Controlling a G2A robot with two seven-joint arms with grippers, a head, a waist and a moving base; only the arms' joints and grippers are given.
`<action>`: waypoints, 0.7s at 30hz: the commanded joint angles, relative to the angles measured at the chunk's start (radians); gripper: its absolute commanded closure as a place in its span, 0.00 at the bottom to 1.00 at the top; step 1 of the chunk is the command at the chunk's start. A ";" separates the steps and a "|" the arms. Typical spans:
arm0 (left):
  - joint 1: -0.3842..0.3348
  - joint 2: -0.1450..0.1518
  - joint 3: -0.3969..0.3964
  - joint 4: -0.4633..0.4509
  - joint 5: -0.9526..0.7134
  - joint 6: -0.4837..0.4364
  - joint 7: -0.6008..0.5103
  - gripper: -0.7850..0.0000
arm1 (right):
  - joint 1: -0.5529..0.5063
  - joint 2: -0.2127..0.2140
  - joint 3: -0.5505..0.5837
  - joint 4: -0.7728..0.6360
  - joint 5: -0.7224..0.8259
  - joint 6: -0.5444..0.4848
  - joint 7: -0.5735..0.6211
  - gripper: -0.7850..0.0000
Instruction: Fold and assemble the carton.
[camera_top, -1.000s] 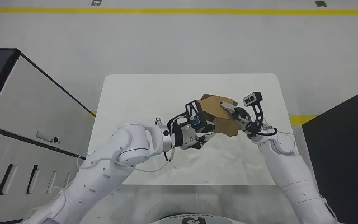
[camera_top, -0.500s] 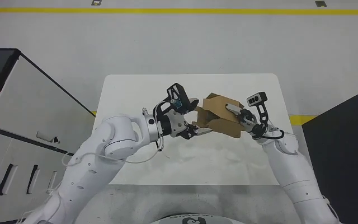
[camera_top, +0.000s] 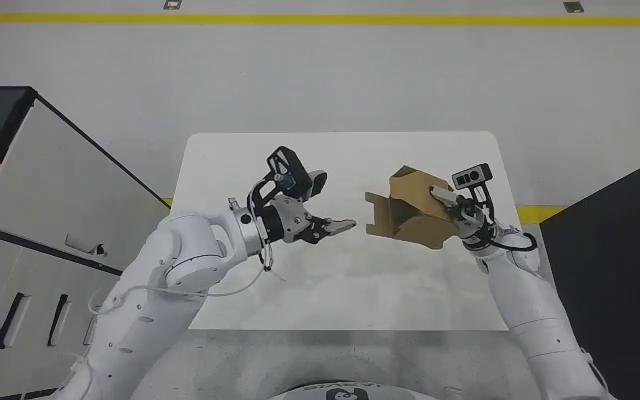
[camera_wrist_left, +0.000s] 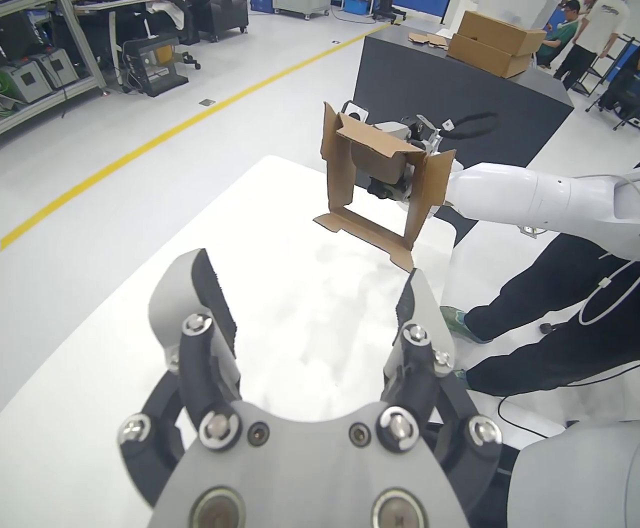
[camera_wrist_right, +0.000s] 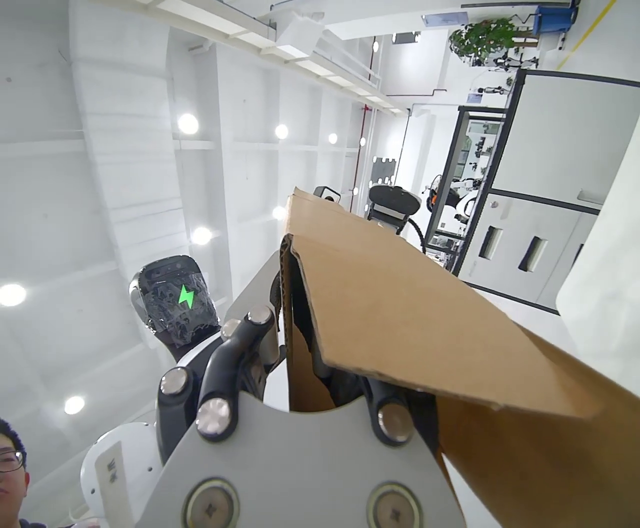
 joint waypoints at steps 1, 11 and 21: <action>-0.001 0.000 0.000 0.000 0.000 -0.001 0.000 0.00 | 0.000 0.000 0.000 0.000 -0.001 -0.001 -0.001 1.00; 0.024 0.005 -0.004 0.003 0.047 -0.006 -0.007 0.00 | -0.002 -0.005 0.000 0.001 0.067 0.085 -0.004 1.00; 0.031 0.005 0.003 -0.001 0.046 0.016 -0.025 0.00 | 0.011 -0.008 -0.003 0.020 0.106 0.124 0.046 1.00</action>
